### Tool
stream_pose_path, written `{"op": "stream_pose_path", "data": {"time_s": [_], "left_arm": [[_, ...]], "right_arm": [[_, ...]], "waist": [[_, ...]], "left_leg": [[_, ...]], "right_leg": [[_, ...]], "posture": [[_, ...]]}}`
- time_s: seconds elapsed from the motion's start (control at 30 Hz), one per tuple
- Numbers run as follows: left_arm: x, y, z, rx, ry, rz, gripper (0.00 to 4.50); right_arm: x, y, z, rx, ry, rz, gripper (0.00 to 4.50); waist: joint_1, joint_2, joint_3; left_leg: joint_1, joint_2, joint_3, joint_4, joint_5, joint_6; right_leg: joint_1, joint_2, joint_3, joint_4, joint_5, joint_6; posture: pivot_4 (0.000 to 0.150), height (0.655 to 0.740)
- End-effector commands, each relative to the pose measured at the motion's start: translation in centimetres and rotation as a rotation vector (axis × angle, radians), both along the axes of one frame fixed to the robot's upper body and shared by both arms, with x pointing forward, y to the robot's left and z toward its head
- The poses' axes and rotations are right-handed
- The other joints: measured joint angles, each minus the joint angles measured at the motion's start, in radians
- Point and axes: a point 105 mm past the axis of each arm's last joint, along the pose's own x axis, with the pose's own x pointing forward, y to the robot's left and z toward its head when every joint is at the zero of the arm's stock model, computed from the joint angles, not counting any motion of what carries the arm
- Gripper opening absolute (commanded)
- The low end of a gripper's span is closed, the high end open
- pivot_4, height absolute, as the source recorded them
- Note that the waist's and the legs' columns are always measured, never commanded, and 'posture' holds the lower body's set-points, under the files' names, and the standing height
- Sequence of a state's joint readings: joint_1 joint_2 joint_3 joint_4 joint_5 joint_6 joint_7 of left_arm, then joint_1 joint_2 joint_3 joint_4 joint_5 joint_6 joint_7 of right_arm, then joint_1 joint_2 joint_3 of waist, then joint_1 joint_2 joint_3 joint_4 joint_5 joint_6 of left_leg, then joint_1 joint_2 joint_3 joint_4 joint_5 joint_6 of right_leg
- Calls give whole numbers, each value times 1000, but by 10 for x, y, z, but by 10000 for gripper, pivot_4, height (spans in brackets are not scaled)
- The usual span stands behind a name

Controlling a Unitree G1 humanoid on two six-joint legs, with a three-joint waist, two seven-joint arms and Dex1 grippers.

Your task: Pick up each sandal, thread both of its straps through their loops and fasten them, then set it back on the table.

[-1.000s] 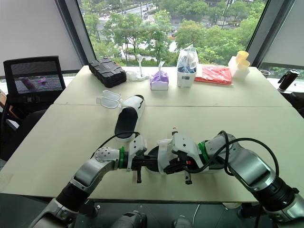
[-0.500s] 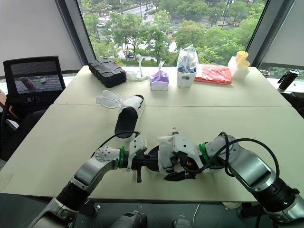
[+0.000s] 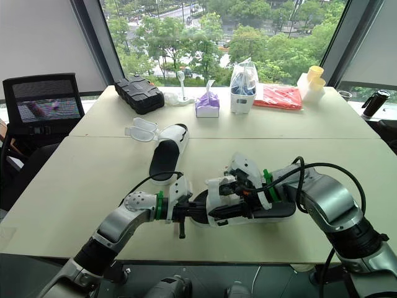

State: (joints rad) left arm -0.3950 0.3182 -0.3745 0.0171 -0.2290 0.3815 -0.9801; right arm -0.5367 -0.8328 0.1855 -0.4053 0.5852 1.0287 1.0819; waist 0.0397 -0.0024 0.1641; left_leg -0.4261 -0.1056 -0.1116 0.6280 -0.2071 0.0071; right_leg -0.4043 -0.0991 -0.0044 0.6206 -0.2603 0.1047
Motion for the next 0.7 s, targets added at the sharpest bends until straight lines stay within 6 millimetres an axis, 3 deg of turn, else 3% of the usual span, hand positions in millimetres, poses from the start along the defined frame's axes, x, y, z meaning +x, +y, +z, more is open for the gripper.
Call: {"op": "stream_pose_path", "data": {"time_s": [0.03,0.07,0.23,0.4,0.7], "left_arm": [[-1,5,-16,51,47,32,0],[-1,5,-16,51,47,32,0],[0,5,-16,51,48,30,0],[1,6,-16,52,48,28,0],[2,6,-17,53,49,26,0]], "right_arm": [[0,5,9,33,-21,6,28371],[1,6,10,39,-17,3,26037],[1,7,12,52,-14,-1,1374],[-1,7,11,41,-7,4,585],[-9,2,-15,-43,-10,24,585]], "waist": [[0,0,0],[0,0,0],[0,0,0],[0,0,0],[0,0,0]], "left_leg": [[0,0,0,0,0,0],[0,0,0,0,0,0],[0,0,0,0,0,0],[0,0,0,0,0,0],[0,0,0,0,0,0]], "right_leg": [[0,0,0,0,0,0],[0,0,0,0,0,0],[0,0,0,0,0,0],[0,0,0,0,0,0],[0,0,0,0,0,0]], "posture": [[1500,7400],[1500,7400],[1500,7400],[1500,7400],[1500,7400]]}}
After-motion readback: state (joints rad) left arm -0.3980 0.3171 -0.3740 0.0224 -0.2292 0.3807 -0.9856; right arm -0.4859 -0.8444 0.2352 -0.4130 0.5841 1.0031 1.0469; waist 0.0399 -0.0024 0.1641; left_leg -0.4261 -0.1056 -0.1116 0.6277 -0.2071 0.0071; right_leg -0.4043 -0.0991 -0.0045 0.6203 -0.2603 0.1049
